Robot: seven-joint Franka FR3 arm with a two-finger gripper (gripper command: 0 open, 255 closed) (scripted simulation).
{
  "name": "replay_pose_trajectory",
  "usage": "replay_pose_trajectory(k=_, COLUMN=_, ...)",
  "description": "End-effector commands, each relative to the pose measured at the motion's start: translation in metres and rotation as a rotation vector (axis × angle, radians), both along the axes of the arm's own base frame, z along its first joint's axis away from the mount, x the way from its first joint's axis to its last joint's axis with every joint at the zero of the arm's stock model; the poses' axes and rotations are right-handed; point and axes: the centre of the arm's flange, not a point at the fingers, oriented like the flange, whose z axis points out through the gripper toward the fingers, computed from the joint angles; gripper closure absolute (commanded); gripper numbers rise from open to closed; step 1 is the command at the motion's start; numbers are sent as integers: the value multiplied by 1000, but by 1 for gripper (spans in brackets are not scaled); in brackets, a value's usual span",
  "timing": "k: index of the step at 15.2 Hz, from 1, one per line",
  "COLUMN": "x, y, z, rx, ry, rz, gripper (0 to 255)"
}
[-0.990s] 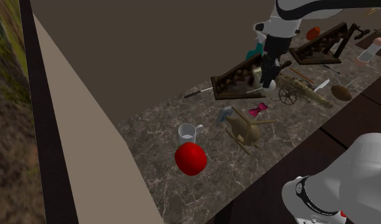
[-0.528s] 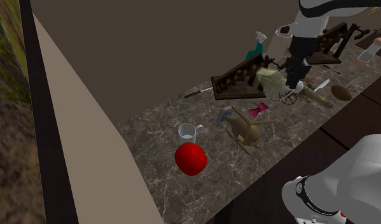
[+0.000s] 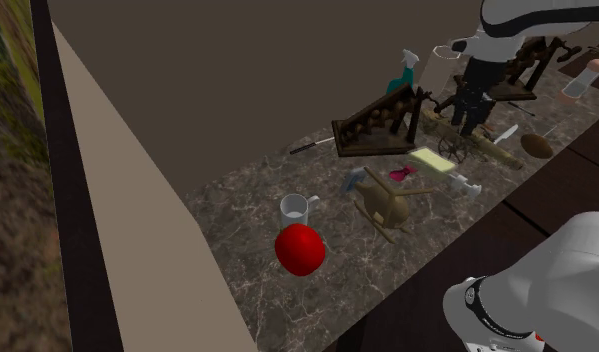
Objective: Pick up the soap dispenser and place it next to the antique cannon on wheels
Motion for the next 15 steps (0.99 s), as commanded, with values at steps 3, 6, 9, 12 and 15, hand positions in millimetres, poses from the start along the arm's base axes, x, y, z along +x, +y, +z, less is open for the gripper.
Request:
replay_pose_trajectory(k=3, x=-28, y=15, z=-35, rx=-90, ry=-3, rz=-60, gripper=0)
replay_pose_trajectory(k=6, x=-50, y=26, z=-66, rx=-166, ry=-5, rz=-110, gripper=0)
replay_pose_trajectory(k=9, x=-72, y=36, z=-99, rx=-242, ry=-7, rz=-161, gripper=0)
replay_pose_trajectory(k=12, x=-93, y=45, z=-132, rx=-318, ry=-9, rz=-212, gripper=0)
replay_pose_trajectory(k=15, x=-114, y=52, z=-166, rx=-394, ry=-11, rz=-262, gripper=0)
